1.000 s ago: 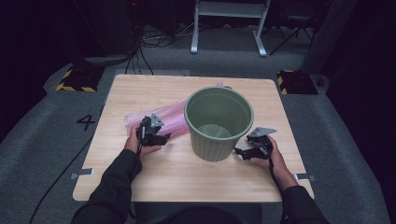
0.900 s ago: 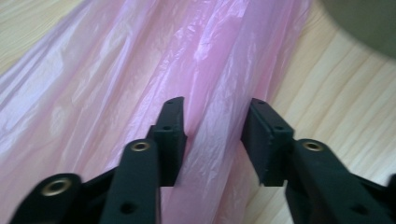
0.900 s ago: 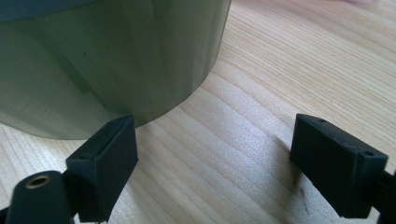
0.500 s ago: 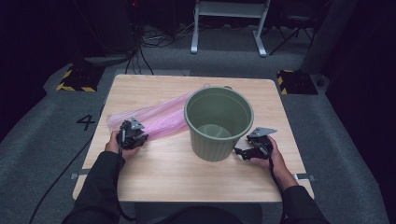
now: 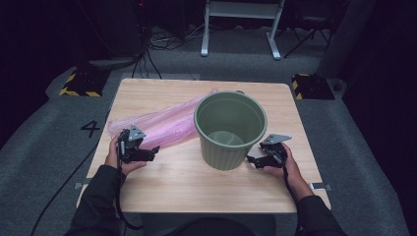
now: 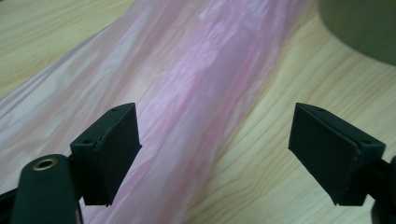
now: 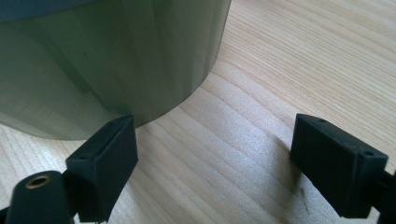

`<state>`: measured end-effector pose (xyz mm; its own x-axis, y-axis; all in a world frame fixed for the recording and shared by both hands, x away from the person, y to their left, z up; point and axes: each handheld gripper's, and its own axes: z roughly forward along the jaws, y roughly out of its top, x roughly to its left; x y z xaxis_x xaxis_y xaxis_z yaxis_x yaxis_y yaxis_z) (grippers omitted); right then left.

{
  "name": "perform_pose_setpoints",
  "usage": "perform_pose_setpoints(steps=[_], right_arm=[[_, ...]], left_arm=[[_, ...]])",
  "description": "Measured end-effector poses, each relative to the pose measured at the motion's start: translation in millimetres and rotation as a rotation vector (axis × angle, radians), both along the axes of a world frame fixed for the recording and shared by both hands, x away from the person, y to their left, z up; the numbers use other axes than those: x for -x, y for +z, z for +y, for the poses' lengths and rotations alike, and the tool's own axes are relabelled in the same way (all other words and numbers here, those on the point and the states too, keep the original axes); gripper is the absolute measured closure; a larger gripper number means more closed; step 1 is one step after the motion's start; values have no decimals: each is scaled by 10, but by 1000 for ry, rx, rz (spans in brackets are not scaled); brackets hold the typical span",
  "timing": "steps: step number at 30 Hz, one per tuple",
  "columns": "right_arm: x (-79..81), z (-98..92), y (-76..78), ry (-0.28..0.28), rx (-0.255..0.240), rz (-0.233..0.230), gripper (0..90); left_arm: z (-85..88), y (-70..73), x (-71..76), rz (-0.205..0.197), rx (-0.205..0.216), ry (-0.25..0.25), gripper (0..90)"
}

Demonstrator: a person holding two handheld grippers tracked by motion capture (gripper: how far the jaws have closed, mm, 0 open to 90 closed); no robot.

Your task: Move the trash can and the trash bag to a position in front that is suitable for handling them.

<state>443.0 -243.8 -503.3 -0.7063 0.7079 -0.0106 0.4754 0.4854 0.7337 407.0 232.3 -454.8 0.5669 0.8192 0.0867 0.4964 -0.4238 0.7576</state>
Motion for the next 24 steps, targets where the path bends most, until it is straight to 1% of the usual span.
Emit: perform_pose_setpoints(steps=[3,4,5,6,8,10,11,12,13,14,15,16,17,18,20,21,23,24], right_arm=[[-1,0,0,1,0,0,150],[-2,0,0,1,1,-1,150],[-1,1,0,1,0,0,150],[-2,0,0,1,2,-1,150],[-1,1,0,0,0,0,150],[-1,1,0,0,0,0,150],[0,2,0,0,0,0,150],[0,2,0,0,-1,0,150],[0,2,-1,0,-1,0,150],[0,1,-1,0,-1,0,150],[1,1,0,-1,1,-1,150],[1,1,-1,-1,0,-1,150],[2,1,-1,-1,0,-2,150],[2,1,-1,-2,0,-1,150],[2,1,-2,-1,-1,-1,150],[2,1,-1,-2,0,-2,150],[3,1,-2,-2,-1,-2,151],[3,1,-2,-2,-1,-2,151]], left_arm=[[-207,50,-19,-12,-4,-78,158],[-278,67,-35,-18,-14,-98,163],[-358,70,-57,-20,-15,-104,163],[-431,71,-90,-19,-24,-120,157],[-572,57,-175,6,-50,-141,158],[-695,27,-269,-1,-67,-141,158],[-742,12,-326,1,-66,-142,158],[-782,-3,-389,14,-65,-143,158],[-819,-22,-452,15,-71,-141,158],[-853,-39,-510,15,-89,-132,158],[-883,-62,-554,0,-102,-119,159],[-901,-80,-602,6,-103,-120,160],[-913,-104,-653,24,-94,-122,164],[-929,-128,-695,31,-93,-107,160],[-944,-175,-763,36,-111,-91,165],[-942,-204,-786,35,-109,-89,171],[-927,-254,-824,63,-121,-82,187],[-923,-290,-840,68,-127,-78,192]])
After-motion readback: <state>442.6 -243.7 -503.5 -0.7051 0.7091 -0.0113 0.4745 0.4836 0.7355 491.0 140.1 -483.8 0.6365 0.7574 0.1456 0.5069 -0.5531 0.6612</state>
